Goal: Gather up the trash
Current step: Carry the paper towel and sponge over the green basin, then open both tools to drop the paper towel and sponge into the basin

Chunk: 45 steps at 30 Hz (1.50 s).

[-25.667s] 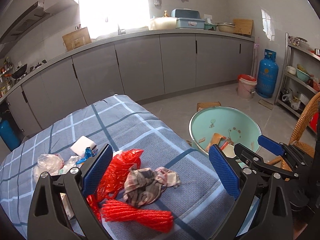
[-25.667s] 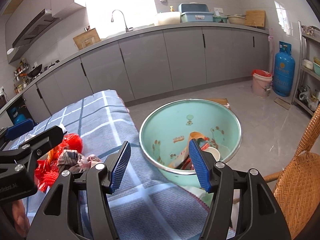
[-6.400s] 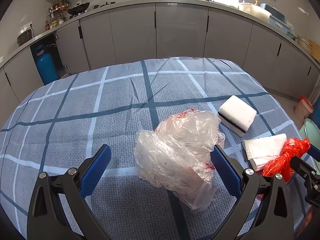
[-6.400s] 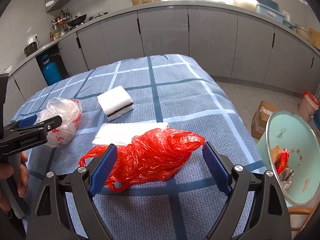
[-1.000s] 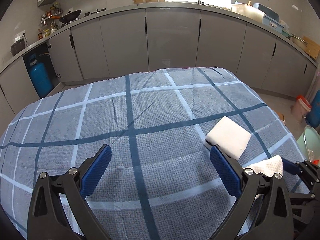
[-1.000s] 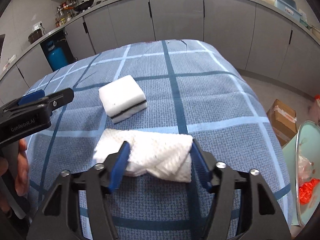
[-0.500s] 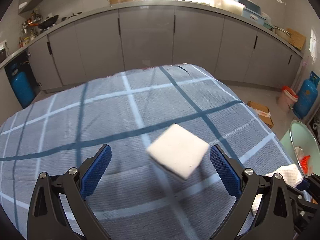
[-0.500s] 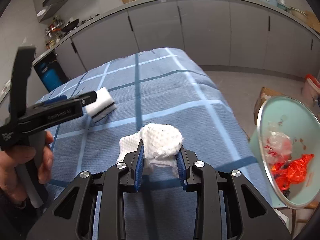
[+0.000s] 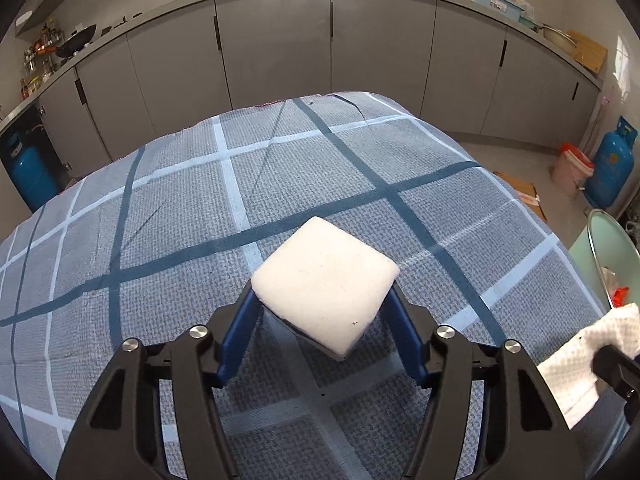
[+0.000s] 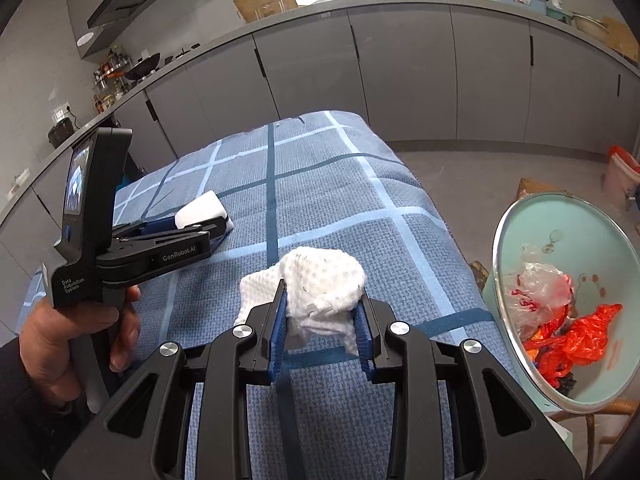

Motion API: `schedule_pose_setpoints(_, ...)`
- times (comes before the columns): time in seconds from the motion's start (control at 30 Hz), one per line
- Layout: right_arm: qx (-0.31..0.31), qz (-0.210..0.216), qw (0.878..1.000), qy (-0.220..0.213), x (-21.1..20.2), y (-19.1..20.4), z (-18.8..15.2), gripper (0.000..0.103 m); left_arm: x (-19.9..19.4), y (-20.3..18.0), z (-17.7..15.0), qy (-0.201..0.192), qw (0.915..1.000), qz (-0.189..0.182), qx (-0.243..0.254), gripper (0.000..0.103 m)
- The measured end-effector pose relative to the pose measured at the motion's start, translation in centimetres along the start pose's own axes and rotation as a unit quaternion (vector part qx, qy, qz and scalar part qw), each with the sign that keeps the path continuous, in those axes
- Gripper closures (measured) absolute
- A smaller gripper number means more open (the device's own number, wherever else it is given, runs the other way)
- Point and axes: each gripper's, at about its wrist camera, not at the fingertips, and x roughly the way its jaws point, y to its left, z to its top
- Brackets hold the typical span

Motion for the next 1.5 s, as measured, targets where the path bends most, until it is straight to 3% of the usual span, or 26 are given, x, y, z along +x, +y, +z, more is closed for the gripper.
schedule_pose_setpoints(0.2, 0.007, -0.009, 1.000, -0.022, -2.1, -1.1, 0.2, 0.072, -2.3, -1.6, 0.5, -0.021, 0.9996, -0.010, 0.016, 0.043)
schedule_pose_setpoints(0.47, 0.035, -0.034, 0.997, -0.057, -5.4, -4.9, 0.7, 0.072, -5.8, -6.8, 1.9, -0.054, 0.9962, -0.044, 0.052, 0.043)
schedule_pose_setpoints(0.87, 0.095, -0.107, 0.985, -0.100, -9.1, -14.4, 1.3, 0.071, -7.6, -19.3, 2.8, -0.069, 0.9831, -0.120, 0.120, 0.043)
schedule_pose_setpoints(0.93, 0.102, -0.116, 0.982, -0.106, -9.3, -15.7, 1.4, 0.064, -7.4, -21.0, 2.7, -0.069, 0.9814, -0.126, 0.127, 0.038)
schedule_pose_setpoints(0.97, 0.103, -0.122, 0.981, -0.111, -9.4, -16.2, 1.4, 0.053, -7.2, -21.7, 2.7, -0.068, 0.9808, -0.130, 0.129, 0.035)
schedule_pose_setpoints(1.0, 0.103, -0.124, 0.980, -0.115, -9.5, -16.5, 1.4, 0.048, -6.9, -22.4, 2.6, -0.062, 0.9806, -0.133, 0.130, 0.032)
schedule_pose_setpoints(1.07, 0.109, -0.133, 0.978, -0.118, -9.6, -17.4, 1.2, 0.046, -6.6, -23.1, 2.4, -0.057, 0.9796, -0.140, 0.133, 0.031)
schedule_pose_setpoints(1.13, 0.120, -0.138, 0.976, -0.120, -9.8, -18.1, 0.7, 0.046, -6.4, -23.4, 2.3, -0.056, 0.9801, -0.135, 0.134, 0.022)
schedule_pose_setpoints(1.5, 0.144, -0.141, 0.970, -0.135, -12.0, -17.6, -1.1, 0.040, -8.2, -22.2, 1.0, -0.063, 0.9794, -0.144, 0.127, 0.014)
